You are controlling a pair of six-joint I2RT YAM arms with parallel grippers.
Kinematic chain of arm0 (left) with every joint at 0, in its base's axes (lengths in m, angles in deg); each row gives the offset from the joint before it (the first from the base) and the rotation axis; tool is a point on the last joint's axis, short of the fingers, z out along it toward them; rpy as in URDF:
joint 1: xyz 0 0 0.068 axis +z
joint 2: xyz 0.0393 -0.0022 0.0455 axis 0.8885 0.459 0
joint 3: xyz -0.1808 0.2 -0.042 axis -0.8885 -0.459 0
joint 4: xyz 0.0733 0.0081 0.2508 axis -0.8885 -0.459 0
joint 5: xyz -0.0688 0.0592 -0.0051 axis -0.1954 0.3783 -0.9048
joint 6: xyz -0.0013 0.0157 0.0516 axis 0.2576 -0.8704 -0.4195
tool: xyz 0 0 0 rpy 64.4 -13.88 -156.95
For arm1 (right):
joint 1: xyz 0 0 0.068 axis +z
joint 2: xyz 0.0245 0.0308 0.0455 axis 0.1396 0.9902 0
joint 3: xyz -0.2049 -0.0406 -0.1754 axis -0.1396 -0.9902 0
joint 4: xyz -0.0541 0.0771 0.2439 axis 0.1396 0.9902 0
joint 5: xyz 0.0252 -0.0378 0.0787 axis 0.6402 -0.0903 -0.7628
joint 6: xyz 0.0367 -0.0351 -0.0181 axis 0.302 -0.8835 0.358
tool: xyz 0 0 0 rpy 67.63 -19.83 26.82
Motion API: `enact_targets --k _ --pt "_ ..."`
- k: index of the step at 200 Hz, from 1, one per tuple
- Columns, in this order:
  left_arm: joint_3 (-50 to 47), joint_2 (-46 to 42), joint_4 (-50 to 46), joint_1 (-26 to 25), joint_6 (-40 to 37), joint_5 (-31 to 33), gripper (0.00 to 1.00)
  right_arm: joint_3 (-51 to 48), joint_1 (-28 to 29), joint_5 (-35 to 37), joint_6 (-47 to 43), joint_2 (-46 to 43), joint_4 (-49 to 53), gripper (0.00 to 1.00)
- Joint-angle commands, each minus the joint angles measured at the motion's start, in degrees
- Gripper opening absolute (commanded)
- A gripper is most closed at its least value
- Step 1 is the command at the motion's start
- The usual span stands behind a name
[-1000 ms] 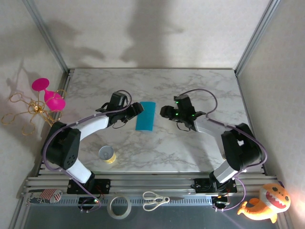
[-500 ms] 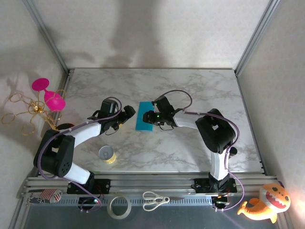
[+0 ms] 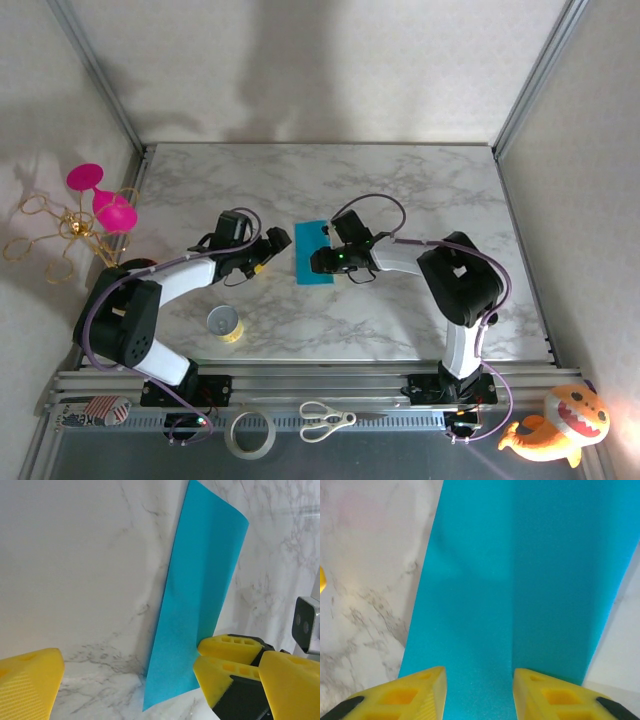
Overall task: Fold a paper plane with a square sheet of paper (pick it up from the middle)
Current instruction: Move the paper to the center of the table.
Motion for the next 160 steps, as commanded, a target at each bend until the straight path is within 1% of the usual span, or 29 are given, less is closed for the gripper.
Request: enact_targets --k 1,15,36,44,60,107,136,160 --pt "0.0 1.5 0.9 -2.1 1.1 -2.3 1.00 0.1 -0.8 -3.2 -1.1 -3.4 0.5 0.42" --pt "0.1 1.6 1.1 -3.5 2.0 -2.1 0.99 0.3 -0.8 -2.8 3.0 -5.0 -2.2 0.43" --pt "-0.3 0.1 1.2 -5.0 3.1 0.3 0.99 -0.2 -0.9 4.2 9.7 -6.2 -2.1 0.43" --pt "-0.3 -0.7 1.1 -5.3 3.0 1.5 1.00 -0.8 -1.0 5.6 11.8 -6.2 -2.5 0.43" --pt "-0.4 -1.4 1.0 -5.8 3.7 2.9 1.00 -1.8 -1.1 5.3 14.5 -5.8 -4.2 0.43" --pt "-1.1 0.2 2.6 -8.2 6.1 1.9 0.97 -1.2 -1.2 4.2 17.6 -1.2 -3.9 0.42" --pt "-2.0 1.4 3.9 -8.7 7.7 1.0 0.91 -1.8 -1.3 4.1 18.3 0.6 -3.3 0.42" --pt "-2.3 2.8 5.3 -9.2 8.8 -0.4 0.80 -2.1 -1.3 4.3 18.4 1.5 -2.3 0.42"
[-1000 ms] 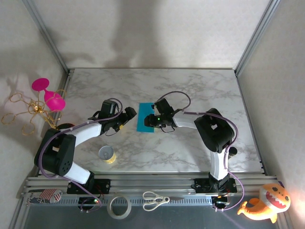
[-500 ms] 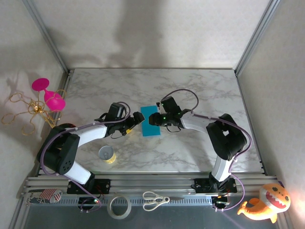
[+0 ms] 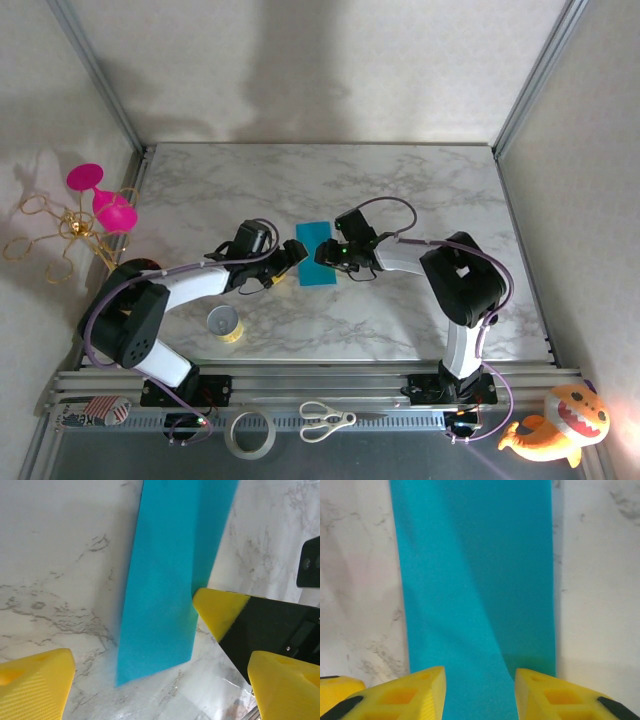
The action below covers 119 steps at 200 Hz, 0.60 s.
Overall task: Fold a paper plane with a square sheet of paper (pick it up from the middle)
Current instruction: Move the paper to the center of the table, then third fold the triangle at the center of the table.
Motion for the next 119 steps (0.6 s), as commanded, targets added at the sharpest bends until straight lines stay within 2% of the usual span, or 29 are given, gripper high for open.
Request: enact_targets --k 1,50,81,119 --pt "-1.1 2.1 2.7 -0.9 2.2 -1.9 0.79 -1.1 -0.4 0.4 1.2 1.3 1.5 0.42" --pt "-0.6 4.8 3.1 -1.5 2.8 -2.9 0.48 -1.9 -0.6 0.3 1.2 2.1 2.1 0.41" --pt "-0.4 5.9 3.0 -1.5 1.8 -2.7 0.39 -2.0 -0.7 -0.1 1.0 2.4 1.9 0.41" --pt "0.2 7.2 3.3 -1.5 1.1 -2.9 0.35 -1.9 -0.7 -0.3 0.8 2.4 1.9 0.41"
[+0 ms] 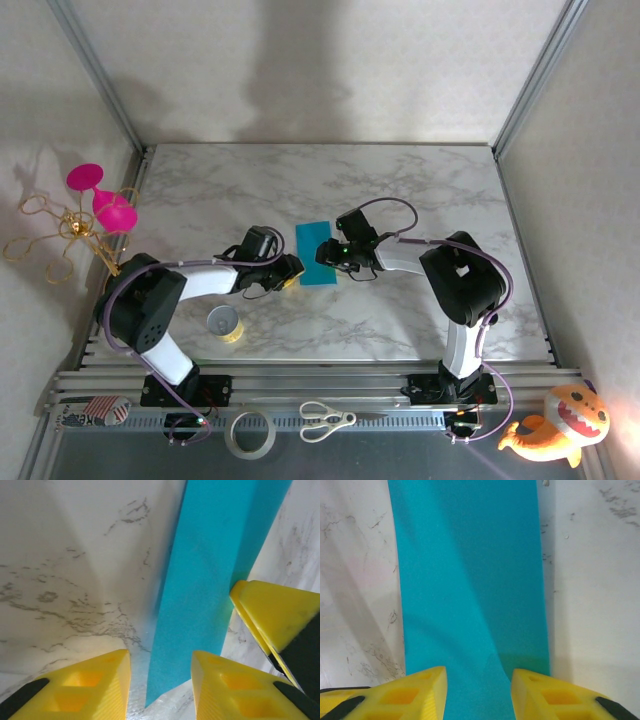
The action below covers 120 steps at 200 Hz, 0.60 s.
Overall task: Fold a paper plane with a square sheet of paper (pick it up from the middle)
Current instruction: Third fold the triangle at the center of the table.
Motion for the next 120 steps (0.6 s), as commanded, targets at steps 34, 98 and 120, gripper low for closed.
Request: enact_targets --k 34,98,120 --pt "2.5 2.2 1.2 -0.5 -2.8 -1.8 0.29 -1.6 -0.3 0.1 0.4 2.6 2.4 0.40" --pt "6.3 4.7 3.0 0.2 -4.3 -4.9 0.25 -1.1 -0.5 0.2 -0.1 2.5 3.4 0.40" --pt "7.0 5.0 3.1 1.1 -4.7 -4.9 0.24 -1.2 -0.7 0.2 -0.3 2.5 3.6 0.40"
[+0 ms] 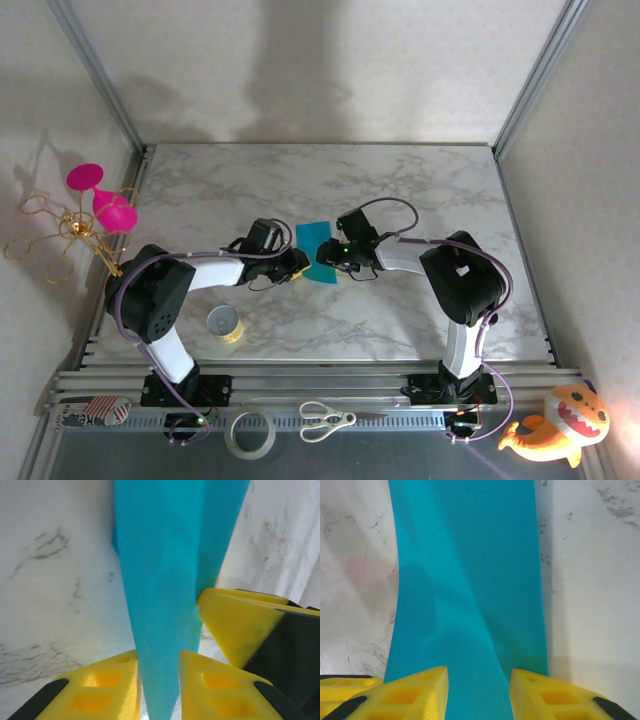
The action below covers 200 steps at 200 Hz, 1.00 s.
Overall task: Fold a paper plane with a square sheet of paper (pick it up from the middle)
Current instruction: Third fold the triangle at the center of the table.
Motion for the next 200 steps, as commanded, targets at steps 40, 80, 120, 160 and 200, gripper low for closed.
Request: enact_targets --k 40,80,120,160,200 --pt "3.3 3.2 0.8 2.3 -2.3 -1.5 0.22 -1.3 -0.5 0.6 -0.9 2.1 3.2 0.40" --pt "3.8 4.5 2.8 3.4 0.5 -2.4 0.18 -2.8 -0.6 -1.1 -1.4 0.9 0.3 0.41" --pt "3.4 5.0 3.5 3.6 2.5 -2.4 0.05 -3.0 -0.8 -0.5 -3.1 -1.4 -1.7 0.44" --pt "2.8 3.9 3.4 3.6 3.7 -1.5 0.00 -5.3 -0.7 3.8 -11.4 -9.0 -8.0 0.62" --pt "2.1 3.2 4.3 3.6 5.0 -1.3 0.00 -14.6 1.5 10.3 -26.1 -15.7 -19.6 0.71"
